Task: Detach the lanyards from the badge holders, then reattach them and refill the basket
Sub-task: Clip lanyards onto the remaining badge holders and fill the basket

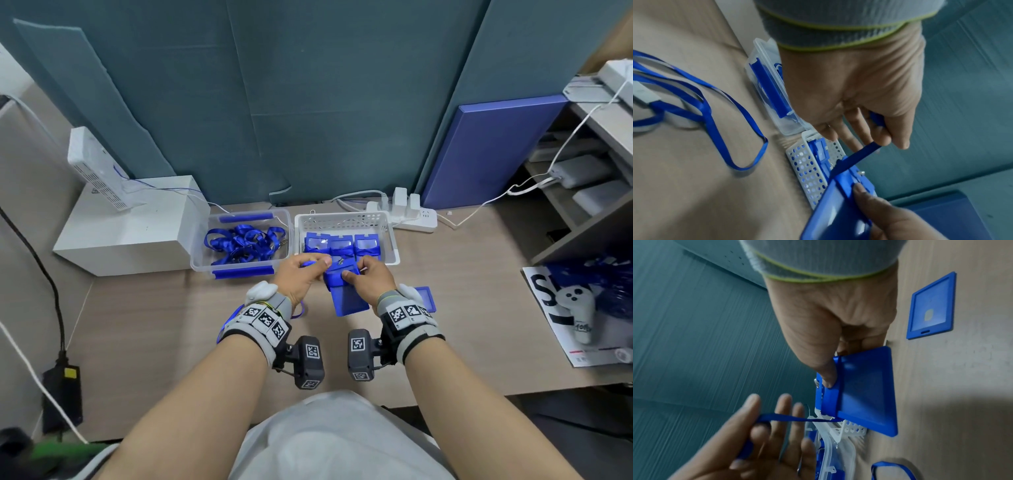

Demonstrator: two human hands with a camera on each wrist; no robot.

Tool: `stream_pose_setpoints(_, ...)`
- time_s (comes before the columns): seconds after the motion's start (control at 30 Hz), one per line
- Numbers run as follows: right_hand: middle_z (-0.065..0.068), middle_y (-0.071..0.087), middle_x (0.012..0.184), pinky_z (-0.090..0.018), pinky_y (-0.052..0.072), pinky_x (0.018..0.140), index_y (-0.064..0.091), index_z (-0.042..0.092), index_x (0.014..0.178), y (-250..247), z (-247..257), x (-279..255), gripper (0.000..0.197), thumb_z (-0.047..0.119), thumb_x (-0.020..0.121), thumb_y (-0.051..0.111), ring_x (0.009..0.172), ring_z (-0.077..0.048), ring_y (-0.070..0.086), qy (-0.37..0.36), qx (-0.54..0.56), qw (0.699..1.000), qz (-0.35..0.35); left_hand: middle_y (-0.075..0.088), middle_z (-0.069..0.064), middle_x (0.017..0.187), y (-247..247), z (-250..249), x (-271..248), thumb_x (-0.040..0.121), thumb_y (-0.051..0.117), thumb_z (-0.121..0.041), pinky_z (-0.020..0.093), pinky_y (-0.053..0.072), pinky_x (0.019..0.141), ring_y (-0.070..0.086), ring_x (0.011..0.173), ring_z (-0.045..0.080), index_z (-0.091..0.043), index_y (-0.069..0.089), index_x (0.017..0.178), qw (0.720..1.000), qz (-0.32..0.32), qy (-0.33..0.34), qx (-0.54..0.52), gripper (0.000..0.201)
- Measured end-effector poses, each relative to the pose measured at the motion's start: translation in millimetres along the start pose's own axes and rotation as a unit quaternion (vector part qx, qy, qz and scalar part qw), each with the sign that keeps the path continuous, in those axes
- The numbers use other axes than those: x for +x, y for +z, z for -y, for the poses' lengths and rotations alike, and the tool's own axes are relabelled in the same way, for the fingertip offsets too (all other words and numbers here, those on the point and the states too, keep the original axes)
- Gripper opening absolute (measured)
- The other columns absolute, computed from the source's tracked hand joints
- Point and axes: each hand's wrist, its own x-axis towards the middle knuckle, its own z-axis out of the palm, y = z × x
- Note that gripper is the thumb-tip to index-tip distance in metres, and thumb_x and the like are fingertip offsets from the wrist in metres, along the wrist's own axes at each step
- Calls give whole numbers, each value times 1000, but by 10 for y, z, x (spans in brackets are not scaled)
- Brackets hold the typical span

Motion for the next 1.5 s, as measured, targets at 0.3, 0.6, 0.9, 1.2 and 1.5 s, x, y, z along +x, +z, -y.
stream_pose_setpoints(0.3, -16, 73, 97, -39, 54, 76, 64, 18, 93, 64, 116, -101, 10, 25, 94, 72, 88, -29, 69, -12, 94, 986, 134, 72, -3, 86, 65, 10, 3, 85, 74, -6, 21, 53, 70, 65, 74, 10, -15, 70, 89, 987, -40, 55, 149, 11)
stream_pose_setpoints(0.6, -23, 71, 113, -44, 61, 83, 64, 13, 107, 57, 99, -224, 31, -10, 86, 69, 93, -29, 71, 11, 208, 963, 169, 68, -15, 98, -64, 166, -20, 72, 82, -35, 31, 50, 82, 61, 87, 12, -33, 65, 98, 903, -8, 151, 401, 31)
stream_pose_setpoints(0.9, -16, 74, 104, -47, 58, 94, 66, 18, 103, 147, 50, -261, 36, -12, 83, 68, 93, -26, 70, -3, 174, 976, 128, 59, -14, 97, -13, 140, -54, 86, 68, -37, 32, 31, 93, 50, 106, 19, -35, 61, 104, 844, -30, 138, 517, 19)
stream_pose_setpoints(1.2, -2, 70, 104, -35, 57, 79, 65, 23, 95, 174, 71, -303, 34, -10, 85, 61, 92, -22, 65, -22, 125, 989, 70, 48, -1, 121, 150, 68, -30, 94, 55, -34, 38, 27, 91, 41, 117, 24, -36, 66, 112, 803, 16, 62, 593, 21)
stream_pose_setpoints(1.5, 3, 64, 94, -30, 53, 77, 55, 28, 94, 70, 25, -290, 37, -4, 81, 68, 86, -15, 60, -109, 70, 990, 51, 56, 7, 79, -28, 50, 1, 86, 69, -10, 24, 37, 56, 48, 69, 20, -14, 69, 77, 937, 138, -67, 315, 9)
